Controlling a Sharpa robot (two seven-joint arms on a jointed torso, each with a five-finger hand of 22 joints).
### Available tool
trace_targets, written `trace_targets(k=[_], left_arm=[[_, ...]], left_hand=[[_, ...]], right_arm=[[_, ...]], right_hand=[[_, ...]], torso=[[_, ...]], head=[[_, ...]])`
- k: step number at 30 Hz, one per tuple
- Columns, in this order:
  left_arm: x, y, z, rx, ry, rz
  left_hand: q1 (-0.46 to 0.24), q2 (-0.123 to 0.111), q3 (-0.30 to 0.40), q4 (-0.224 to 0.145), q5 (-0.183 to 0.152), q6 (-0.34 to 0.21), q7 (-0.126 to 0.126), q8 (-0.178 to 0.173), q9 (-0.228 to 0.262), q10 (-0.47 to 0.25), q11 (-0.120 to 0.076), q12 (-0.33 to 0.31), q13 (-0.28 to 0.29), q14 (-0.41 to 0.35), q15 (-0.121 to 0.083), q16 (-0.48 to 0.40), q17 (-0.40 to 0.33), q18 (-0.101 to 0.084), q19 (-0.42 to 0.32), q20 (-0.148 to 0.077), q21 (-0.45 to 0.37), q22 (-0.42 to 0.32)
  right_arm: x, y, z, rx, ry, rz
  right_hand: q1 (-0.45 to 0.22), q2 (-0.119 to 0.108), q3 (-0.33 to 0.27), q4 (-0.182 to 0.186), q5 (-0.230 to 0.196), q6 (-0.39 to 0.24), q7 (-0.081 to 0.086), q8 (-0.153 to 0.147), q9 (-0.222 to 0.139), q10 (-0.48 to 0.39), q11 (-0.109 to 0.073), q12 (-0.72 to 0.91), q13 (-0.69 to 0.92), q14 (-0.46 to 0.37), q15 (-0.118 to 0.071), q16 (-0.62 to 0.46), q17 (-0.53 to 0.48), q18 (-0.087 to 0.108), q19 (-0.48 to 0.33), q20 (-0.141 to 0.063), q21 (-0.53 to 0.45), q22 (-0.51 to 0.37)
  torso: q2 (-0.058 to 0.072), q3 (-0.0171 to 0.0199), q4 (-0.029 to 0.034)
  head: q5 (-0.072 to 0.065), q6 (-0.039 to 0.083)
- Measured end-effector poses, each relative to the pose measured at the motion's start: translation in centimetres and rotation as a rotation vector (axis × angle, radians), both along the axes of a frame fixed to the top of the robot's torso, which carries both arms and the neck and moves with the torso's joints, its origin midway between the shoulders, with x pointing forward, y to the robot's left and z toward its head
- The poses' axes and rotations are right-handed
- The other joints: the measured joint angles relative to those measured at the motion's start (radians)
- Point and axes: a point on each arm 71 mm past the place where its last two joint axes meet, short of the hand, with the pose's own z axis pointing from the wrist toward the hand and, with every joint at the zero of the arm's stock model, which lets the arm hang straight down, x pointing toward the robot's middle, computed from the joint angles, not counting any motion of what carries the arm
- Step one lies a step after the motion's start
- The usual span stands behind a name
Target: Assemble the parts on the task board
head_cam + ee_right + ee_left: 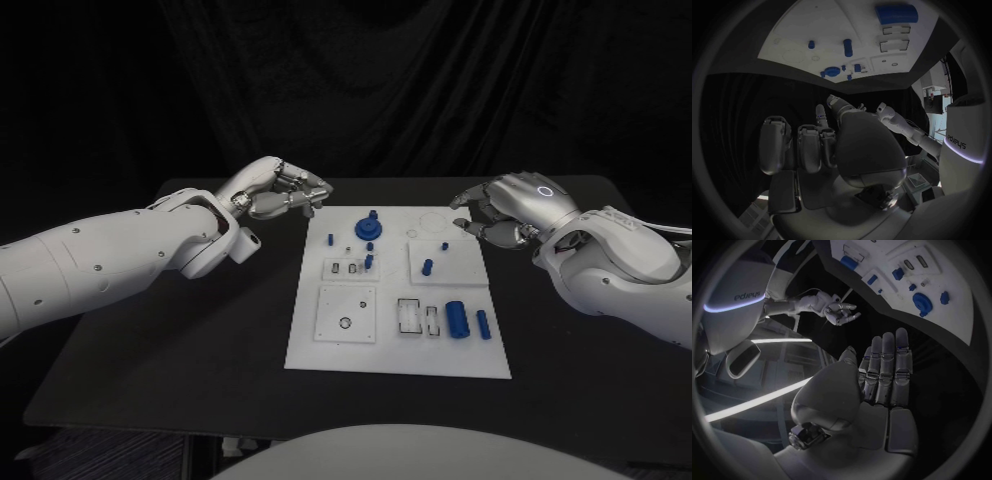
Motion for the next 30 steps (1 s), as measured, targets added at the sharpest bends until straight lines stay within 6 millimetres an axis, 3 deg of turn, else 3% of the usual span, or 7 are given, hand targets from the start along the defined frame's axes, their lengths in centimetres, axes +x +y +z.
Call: trace_targets(k=[3,6,8,11,15,20,30], left_arm=[[-0.7,-1.7,0.1,0.109,-0.055,-0.032],[-1.1,-3.8,0.5,0.224,-0.100,-0.053],[-1.2,-5.3,0.9,0.291,-0.116,-0.061],[-1.3,-7.6,1.4,0.401,-0.113,-0.059],[-1.0,-9.5,1.2,0.552,-0.061,-0.020],[-0.4,-10.4,0.4,0.718,0.019,0.053],[-0.1,-11.6,-0.4,0.892,0.095,0.140]], left_hand=[[-0.012,0.012,0.012,-0.002,-0.038,0.030,-0.014,0.010,0.005,0.034,-0.022,0.164,0.134,0.057,-0.017,0.171,0.144,0.000,0.039,-0.018,0.077,0.051],[-0.020,0.011,0.024,-0.001,-0.042,0.043,-0.023,0.018,0.012,0.108,-0.031,0.389,0.346,0.172,-0.025,0.334,0.371,0.000,0.055,-0.034,0.172,0.132],[-0.031,0.003,0.033,-0.004,-0.046,0.065,-0.031,0.031,0.023,0.206,-0.039,0.576,0.525,0.281,-0.036,0.439,0.552,-0.003,0.102,-0.044,0.290,0.270],[-0.064,0.000,0.042,-0.005,-0.046,0.086,-0.048,0.054,0.052,0.330,-0.049,0.782,0.728,0.409,-0.052,0.552,0.757,-0.040,0.182,-0.056,0.468,0.493],[-0.101,-0.011,0.053,-0.008,-0.046,0.102,-0.058,0.085,0.101,0.394,-0.032,0.799,0.754,0.499,-0.066,0.639,0.819,-0.056,0.259,-0.068,0.636,0.712],[-0.152,-0.019,0.062,-0.008,-0.057,0.103,-0.064,0.132,0.184,0.412,-0.039,0.799,0.754,0.506,-0.073,0.690,0.819,-0.071,0.311,-0.077,0.747,0.863],[-0.253,-0.046,0.078,-0.010,-0.100,0.007,-0.089,0.317,0.545,0.433,-0.083,0.801,0.754,0.506,-0.091,0.718,0.819,-0.087,0.358,-0.094,0.827,0.999]], right_arm=[[-0.1,0.1,0.0,0.005,0.005,-0.001],[0.0,0.4,-0.1,0.009,0.007,0.004],[0.0,0.5,-0.1,0.010,0.009,0.003],[0.0,0.5,-0.1,0.010,0.011,0.001],[-0.1,0.4,-0.1,0.011,0.016,-0.002],[-0.3,0.6,0.0,0.016,0.021,-0.001],[-0.5,0.4,0.1,0.026,0.035,-0.014]], right_hand=[[0.000,0.000,0.000,0.000,0.000,0.004,-0.004,0.000,0.001,0.000,0.000,0.000,0.000,0.000,0.000,0.000,0.000,0.000,0.000,0.000,0.000,0.000],[0.000,0.000,0.003,0.003,0.000,0.007,0.000,0.000,0.001,0.000,0.000,0.000,0.000,0.000,0.000,0.000,0.000,0.000,0.000,0.000,0.000,0.000],[0.000,0.000,0.003,0.003,0.000,0.007,0.000,0.000,0.001,0.000,0.000,0.000,0.000,0.000,0.000,0.000,0.000,0.000,0.000,0.000,0.000,0.000],[0.000,0.000,0.003,0.003,0.000,0.007,0.000,0.000,0.001,0.000,0.000,0.000,0.000,0.000,0.000,0.000,0.000,0.000,0.000,0.000,0.000,0.000],[0.000,0.000,0.003,0.003,0.004,0.011,0.004,0.000,0.002,0.000,0.000,0.000,0.000,0.000,0.000,0.000,0.000,0.000,0.000,0.000,0.000,0.000],[0.000,0.000,0.005,0.006,0.004,0.014,0.000,0.000,0.002,0.000,0.000,0.000,0.000,0.000,0.000,0.000,0.000,0.000,0.000,0.000,0.000,0.000],[0.000,0.000,0.008,0.008,0.008,0.018,0.004,0.000,0.001,0.000,0.000,0.000,0.000,0.000,0.000,0.000,0.000,0.000,0.000,0.000,0.000,0.000]], torso=[[-0.005,-0.0005,-0.0032],[-0.010,-0.0045,-0.0092],[-0.013,-0.0071,-0.0108],[-0.019,-0.0078,-0.0147],[-0.026,-0.0059,-0.0204],[-0.029,0.0013,-0.0207],[-0.031,0.0099,-0.0268]], head=[[0.007,-0.006],[0.018,-0.012],[0.019,-0.017],[0.022,-0.020],[0.026,-0.021],[0.018,-0.021],[0.005,-0.021]])
